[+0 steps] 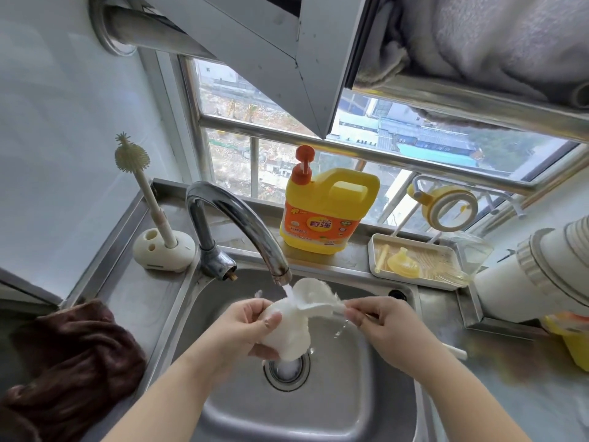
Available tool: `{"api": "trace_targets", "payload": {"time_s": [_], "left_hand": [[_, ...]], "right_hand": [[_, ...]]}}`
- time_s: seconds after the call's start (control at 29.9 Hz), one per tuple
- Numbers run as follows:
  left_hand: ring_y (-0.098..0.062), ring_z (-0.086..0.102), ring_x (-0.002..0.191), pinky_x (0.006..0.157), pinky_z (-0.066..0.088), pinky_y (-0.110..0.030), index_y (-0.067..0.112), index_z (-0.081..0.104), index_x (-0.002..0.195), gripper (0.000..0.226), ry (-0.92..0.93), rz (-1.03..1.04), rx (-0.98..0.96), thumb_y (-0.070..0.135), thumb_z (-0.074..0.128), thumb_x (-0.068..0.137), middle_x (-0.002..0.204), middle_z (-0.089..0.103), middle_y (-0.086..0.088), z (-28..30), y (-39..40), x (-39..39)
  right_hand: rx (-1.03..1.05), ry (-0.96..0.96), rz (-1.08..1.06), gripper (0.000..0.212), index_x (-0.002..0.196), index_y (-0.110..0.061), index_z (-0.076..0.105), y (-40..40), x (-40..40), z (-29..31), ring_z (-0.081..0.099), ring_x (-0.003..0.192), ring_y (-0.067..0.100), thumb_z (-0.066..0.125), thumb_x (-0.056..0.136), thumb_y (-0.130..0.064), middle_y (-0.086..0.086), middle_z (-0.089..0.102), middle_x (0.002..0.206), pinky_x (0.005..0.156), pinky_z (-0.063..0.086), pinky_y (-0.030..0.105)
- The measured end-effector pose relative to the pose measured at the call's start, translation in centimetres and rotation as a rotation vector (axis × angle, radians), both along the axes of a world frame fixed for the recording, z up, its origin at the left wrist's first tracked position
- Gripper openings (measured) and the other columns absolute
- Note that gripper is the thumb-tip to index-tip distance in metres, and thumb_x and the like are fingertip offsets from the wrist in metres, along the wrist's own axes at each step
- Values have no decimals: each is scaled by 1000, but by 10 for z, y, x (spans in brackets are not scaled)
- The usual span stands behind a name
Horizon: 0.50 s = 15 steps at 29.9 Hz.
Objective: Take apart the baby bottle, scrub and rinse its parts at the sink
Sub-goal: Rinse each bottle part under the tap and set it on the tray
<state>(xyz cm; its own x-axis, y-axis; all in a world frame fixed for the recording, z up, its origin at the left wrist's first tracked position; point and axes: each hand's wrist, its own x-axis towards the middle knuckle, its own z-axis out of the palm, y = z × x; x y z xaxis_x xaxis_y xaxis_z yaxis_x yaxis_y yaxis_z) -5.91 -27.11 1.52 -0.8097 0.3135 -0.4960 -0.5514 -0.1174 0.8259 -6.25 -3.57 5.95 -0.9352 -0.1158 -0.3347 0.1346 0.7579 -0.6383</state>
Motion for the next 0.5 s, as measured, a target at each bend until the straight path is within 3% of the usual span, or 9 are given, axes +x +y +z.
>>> {"api": "trace_targets", "payload": {"time_s": [0.1, 0.17, 0.23, 0.3, 0.4, 0.5], "left_hand": [[-19, 67, 80, 64, 57, -30, -3, 61, 98, 15, -32, -21, 62, 0, 64, 83, 88, 65, -13, -3, 2, -2], [-20, 67, 81, 67, 57, -30, -3, 59, 98, 26, -42, -25, 97, 7, 64, 74, 89, 66, -13, -5, -1, -3], [-22, 67, 82, 68, 57, -32, -2, 58, 96, 30, -61, 9, 143, 8, 61, 68, 89, 65, -15, -5, -2, -5], [-25, 66, 79, 65, 58, -36, 0, 56, 90, 26, -112, 72, 192, 7, 57, 65, 85, 63, -15, -5, 3, -4], [-20, 66, 78, 62, 58, -37, 5, 57, 87, 25, -63, 61, 98, 23, 61, 70, 82, 64, -9, -2, 6, -2], [-18, 67, 81, 69, 59, -41, 1, 62, 96, 36, -18, 29, 50, 28, 64, 73, 87, 67, -9, -5, -1, 0]], "right_hand": [[-63, 1, 46, 18, 83, -50, 68, -8, 2, 2, 56, 60, 3, 60, 90, -35, -20, 67, 70, 65, 48, 22], [-30, -31, 74, 15, 89, -45, 70, -3, 3, 4, 51, 55, 0, 59, 90, -35, -24, 61, 61, 60, 43, 19], [-3, 4, 12, 14, 94, -41, 71, 4, 0, 1, 55, 62, -5, 59, 90, -37, -23, 65, 67, 70, 49, 23], [-36, 36, -25, 12, 94, -41, 70, -1, 0, -2, 62, 74, 0, 60, 89, -38, -15, 71, 80, 79, 52, 28], [-50, 5, 59, 13, 95, -41, 70, -5, 5, -1, 60, 68, 1, 59, 89, -39, -14, 69, 75, 71, 49, 20], [36, -47, 27, 13, 92, -42, 70, 9, 4, 0, 58, 63, -1, 58, 89, -41, -19, 66, 67, 68, 48, 21]]}}
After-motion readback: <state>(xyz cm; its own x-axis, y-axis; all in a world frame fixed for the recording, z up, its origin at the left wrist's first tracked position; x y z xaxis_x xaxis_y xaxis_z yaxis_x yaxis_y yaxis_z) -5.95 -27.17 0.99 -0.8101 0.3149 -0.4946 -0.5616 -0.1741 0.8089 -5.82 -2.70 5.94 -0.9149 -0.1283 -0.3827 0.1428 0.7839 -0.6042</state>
